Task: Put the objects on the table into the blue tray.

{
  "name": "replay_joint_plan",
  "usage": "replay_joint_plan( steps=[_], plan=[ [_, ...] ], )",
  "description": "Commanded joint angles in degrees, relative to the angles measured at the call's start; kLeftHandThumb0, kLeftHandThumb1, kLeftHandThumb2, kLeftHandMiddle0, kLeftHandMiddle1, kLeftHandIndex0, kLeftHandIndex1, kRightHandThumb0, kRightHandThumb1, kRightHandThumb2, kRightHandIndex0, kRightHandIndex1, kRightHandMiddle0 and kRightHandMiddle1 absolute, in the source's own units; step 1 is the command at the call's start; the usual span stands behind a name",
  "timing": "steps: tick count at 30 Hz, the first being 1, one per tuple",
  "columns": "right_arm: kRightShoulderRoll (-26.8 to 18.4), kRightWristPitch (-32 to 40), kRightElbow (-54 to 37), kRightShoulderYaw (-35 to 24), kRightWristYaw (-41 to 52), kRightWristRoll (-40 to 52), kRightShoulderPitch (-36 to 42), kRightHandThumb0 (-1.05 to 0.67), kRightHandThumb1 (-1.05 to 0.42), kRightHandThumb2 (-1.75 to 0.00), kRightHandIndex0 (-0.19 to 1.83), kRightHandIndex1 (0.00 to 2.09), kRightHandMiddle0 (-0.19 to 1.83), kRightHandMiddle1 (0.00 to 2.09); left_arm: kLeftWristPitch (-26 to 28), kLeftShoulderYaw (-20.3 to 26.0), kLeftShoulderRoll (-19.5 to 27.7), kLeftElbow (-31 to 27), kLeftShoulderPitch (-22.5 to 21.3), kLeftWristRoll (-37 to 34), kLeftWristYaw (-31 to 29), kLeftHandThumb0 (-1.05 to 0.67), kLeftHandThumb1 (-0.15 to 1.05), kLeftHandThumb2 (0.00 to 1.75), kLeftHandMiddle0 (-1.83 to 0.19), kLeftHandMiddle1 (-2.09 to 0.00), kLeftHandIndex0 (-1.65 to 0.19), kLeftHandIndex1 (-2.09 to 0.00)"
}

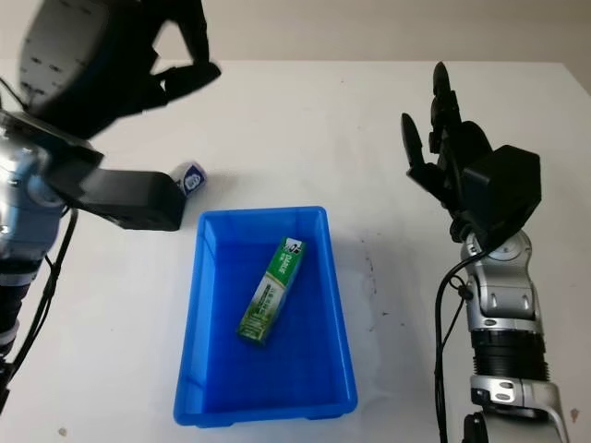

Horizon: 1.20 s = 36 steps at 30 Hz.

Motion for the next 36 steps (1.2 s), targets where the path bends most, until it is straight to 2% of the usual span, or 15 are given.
replay_joint_plan(
  steps=[1, 3, 5, 7, 11, 18, 21, 23, 24, 27, 31, 32, 33, 34, 36],
  plan=[
    [0.18, -0.11, -1.38, -0.1, -0.33, 0.02, 0.28, -0.62, -1.05, -0.65, -0.19, 0.0, -0.19, 0.0, 2.93, 0.89, 1.11, -3.05, 2.11, 1.59, -4.09, -0.49, 1.05, 0.23, -0.72, -2.09, -0.33, -1.8],
    [0.09, -0.39, -1.18, 0.14, -0.19, -0.18, 0.22, -0.62, -1.05, -0.65, -0.19, 0.0, -0.19, 0.0, 4.39, 0.75, 2.44, -3.98, 2.8, 3.63, -7.73, -0.54, 1.05, 0.17, -0.57, -1.96, -0.17, -1.72],
    [-0.12, -0.82, -0.85, 0.51, 0.34, -0.36, 0.07, -0.6, -1.05, -0.66, -0.19, 0.0, -0.19, 0.0, 6.27, 1.61, 4.29, -2.04, 2.86, 1.51, -14.0, -0.71, 1.05, 0.24, -0.33, -0.85, -0.01, -0.97],
    [-0.15, -1.19, -0.52, 0.7, 0.46, -0.55, -0.06, -0.6, -1.05, -0.68, -0.19, 0.0, -0.19, 0.0, 9.73, 2.34, 4.76, 0.07, 2.14, -0.69, -19.2, -0.8, 1.05, 0.31, -0.22, -0.22, -0.01, -0.36],
    [-0.14, -1.52, -0.39, 0.97, 0.29, -1.02, 0.02, -0.6, -1.05, -0.68, -0.19, 0.0, -0.19, 0.0, 19.95, 1.46, 4.58, 5.72, -0.97, -2.75, -28.23, -0.86, 1.05, 0.44, 0.03, -0.02, 0.11, -0.09],
    [-0.59, -0.49, -1.97, 1.13, 0.16, -1.83, 0.97, -0.61, -1.05, -0.66, -0.19, 0.0, -0.19, 0.0, 21.96, -3.09, 9.15, 20.22, -5.26, -2.89, -35.37, -0.87, 1.05, 0.28, 0.18, -0.01, 0.19, 0.0],
    [-0.39, -0.12, -2.2, 0.96, 0.69, -1.48, 1.2, -0.6, -1.05, -0.67, -0.19, 0.0, -0.19, 0.0, 22.94, -3.78, 9.94, 23.85, -6.89, -2.93, -35.98, -0.89, 1.05, 0.26, 0.14, -0.04, 0.19, 0.0],
    [-0.16, -0.29, -2.04, 0.99, 0.95, -1.25, 1.09, -0.6, -1.05, -0.67, -0.19, 0.0, -0.19, 0.0, 24.87, -4.63, 9.29, 27.63, -9.14, -3.22, -37.03, -0.91, 1.05, 0.27, -0.07, -1.64, 0.14, -0.06],
    [-0.07, -0.3, -2.0, 1.06, 0.99, -1.24, 1.0, -0.6, -1.05, -0.68, -0.19, 0.0, -0.19, 0.0, 25.51, -4.99, 9.01, 29.16, -10.11, -3.6, -37.55, -0.91, 1.05, 0.28, -0.34, -1.86, 0.06, -0.1],
    [0.22, -0.31, -1.89, 1.23, 1.0, -1.18, 0.61, -0.6, -1.05, -0.68, -0.19, 0.0, -0.19, 0.0, 25.02, -5.94, 8.76, 31.87, -11.16, -4.95, -37.79, -0.9, 1.05, 0.29, -0.33, -2.07, 0.0, -0.57],
    [0.3, -0.38, -1.64, 1.41, 1.21, -1.22, 0.2, -0.59, -1.05, -0.68, -0.19, 0.0, -0.19, 0.0, 25.85, -9.11, 8.51, 31.86, -11.95, -4.0, -39.32, -0.91, 1.05, 0.34, 0.16, -2.09, 0.18, -0.64],
    [0.28, -0.37, -1.61, 1.44, 1.27, -1.25, 0.1, -0.59, -1.05, -0.68, -0.19, 0.0, -0.19, 0.0, 25.71, -9.89, 8.27, 32.22, -12.27, -3.77, -39.42, -0.92, 1.05, 0.34, 0.18, -2.09, 0.16, -0.98],
    [0.36, -0.44, -1.68, 1.46, 1.07, -1.41, 0.07, -0.58, -1.05, -0.69, -0.19, 0.0, -0.19, 0.0, 25.32, -10.85, 7.68, 33.11, -12.68, -3.38, -38.93, -0.92, 1.05, 0.32, -0.08, -2.09, 0.08, -1.64],
    [0.42, -0.39, -1.99, 1.48, 0.87, -1.55, 0.17, -0.58, -1.05, -0.69, -0.19, 0.0, -0.19, 0.0, 24.08, -11.61, 7.34, 34.02, -12.82, -3.23, -38.16, -0.92, 1.05, 0.3, -0.31, -2.09, -0.12, -1.86],
    [0.61, 0.4, -3.23, 1.49, 0.44, -1.71, 0.6, -0.58, -1.05, -0.69, -0.19, 0.0, -0.19, 0.0, 24.06, -12.83, 6.38, 35.68, -13.28, -2.49, -37.2, -0.89, 1.05, 0.28, -0.35, -2.09, 0.06, -1.89]
  ],
)
